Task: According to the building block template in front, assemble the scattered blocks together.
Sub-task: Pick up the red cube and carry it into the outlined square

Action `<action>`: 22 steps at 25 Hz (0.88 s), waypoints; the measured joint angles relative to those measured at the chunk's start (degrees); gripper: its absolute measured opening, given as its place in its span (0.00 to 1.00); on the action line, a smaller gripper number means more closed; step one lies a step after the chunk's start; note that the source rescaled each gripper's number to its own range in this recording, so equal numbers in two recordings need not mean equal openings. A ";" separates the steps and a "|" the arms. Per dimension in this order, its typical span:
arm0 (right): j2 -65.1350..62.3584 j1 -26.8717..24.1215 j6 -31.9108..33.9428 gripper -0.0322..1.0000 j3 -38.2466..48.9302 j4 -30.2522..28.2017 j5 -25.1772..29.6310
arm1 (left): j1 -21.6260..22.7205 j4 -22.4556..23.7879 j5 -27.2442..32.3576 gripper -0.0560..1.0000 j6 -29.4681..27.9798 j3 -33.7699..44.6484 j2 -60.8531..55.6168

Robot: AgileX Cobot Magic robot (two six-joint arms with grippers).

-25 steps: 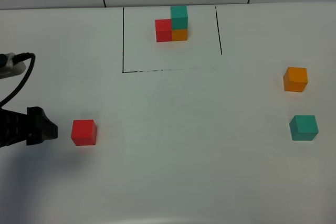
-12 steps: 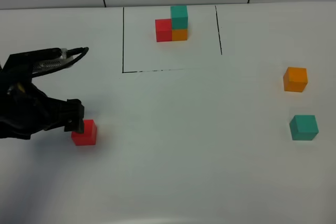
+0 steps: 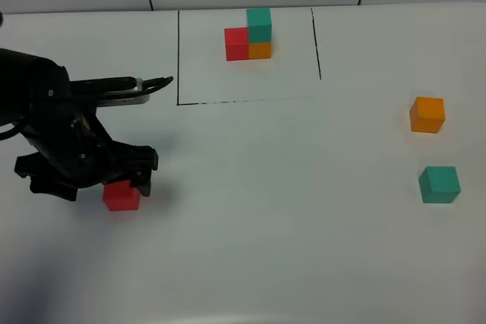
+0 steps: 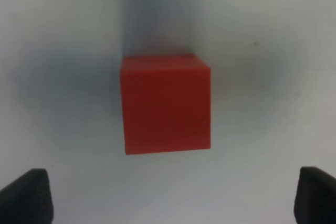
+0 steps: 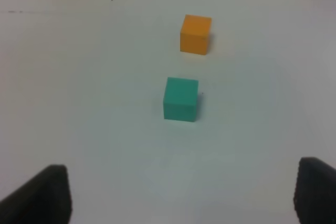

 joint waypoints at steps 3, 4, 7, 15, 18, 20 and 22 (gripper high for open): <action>0.00 0.00 0.00 0.76 0.00 0.00 0.00 | 0.00 0.67 -1.47 0.93 0.00 0.00 2.82; 0.00 0.00 0.00 0.76 0.00 0.00 0.00 | 0.00 0.98 -2.35 0.93 0.00 0.00 3.77; 0.00 0.00 0.00 0.76 0.00 0.00 -0.05 | 0.00 0.98 -4.81 0.92 0.00 0.00 6.12; 0.00 0.00 0.00 0.76 0.00 0.00 -0.05 | 0.00 1.31 -8.01 0.44 0.00 0.00 8.87; 0.00 0.00 0.00 0.76 0.00 0.00 -0.05 | 0.00 2.43 -7.67 0.05 1.07 -0.13 8.87; 0.00 0.00 0.00 0.76 0.00 0.00 -0.05 | -0.04 3.28 -6.02 0.06 3.28 -0.95 8.87; 0.00 0.00 0.00 0.76 0.00 0.00 -0.05 | -0.04 3.83 -3.51 0.06 6.16 -2.55 8.87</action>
